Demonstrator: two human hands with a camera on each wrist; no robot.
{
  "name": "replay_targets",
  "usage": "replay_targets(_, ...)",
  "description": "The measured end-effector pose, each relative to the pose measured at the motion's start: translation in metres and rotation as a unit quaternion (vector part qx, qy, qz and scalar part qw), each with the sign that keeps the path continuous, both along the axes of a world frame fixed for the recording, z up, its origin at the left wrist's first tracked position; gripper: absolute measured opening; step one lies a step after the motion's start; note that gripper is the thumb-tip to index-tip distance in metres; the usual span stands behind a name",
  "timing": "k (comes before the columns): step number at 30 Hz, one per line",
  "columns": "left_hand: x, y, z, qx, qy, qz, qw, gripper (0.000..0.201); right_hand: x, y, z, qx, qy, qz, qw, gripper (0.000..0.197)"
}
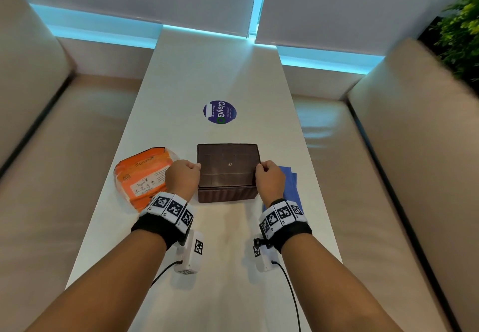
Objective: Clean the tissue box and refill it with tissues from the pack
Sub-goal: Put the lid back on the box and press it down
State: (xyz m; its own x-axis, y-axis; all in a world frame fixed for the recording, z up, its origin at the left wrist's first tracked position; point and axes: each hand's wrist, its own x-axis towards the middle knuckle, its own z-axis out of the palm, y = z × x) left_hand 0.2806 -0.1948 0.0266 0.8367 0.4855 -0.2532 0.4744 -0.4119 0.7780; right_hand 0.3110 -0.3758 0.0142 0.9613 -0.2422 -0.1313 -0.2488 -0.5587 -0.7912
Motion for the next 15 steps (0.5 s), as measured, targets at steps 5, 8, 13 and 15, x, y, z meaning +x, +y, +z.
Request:
replay_targets(5, -0.003, 0.001, 0.003, 0.017, 0.002, -0.008, 1.0, 0.028, 0.0, 0.002, 0.001, -0.028, 0.01, 0.001, 1.0, 0.018)
replay_targets(8, -0.001, 0.005, 0.005, 0.033, 0.019, -0.04, 0.998, 0.027, 0.001, 0.007, -0.001, -0.089, 0.049, 0.025, 0.995, 0.012)
replay_targets(13, 0.015, -0.007, 0.013, 0.154, -0.008, -0.099, 0.983, 0.036, 0.013, 0.012, 0.012, -0.179, -0.031, 0.118, 0.976, 0.047)
replay_targets(15, 0.018, -0.019, 0.009, 0.217, -0.018, -0.174, 0.96, 0.059, 0.018, 0.014, 0.014, -0.243, -0.063, 0.195, 0.948, 0.056)
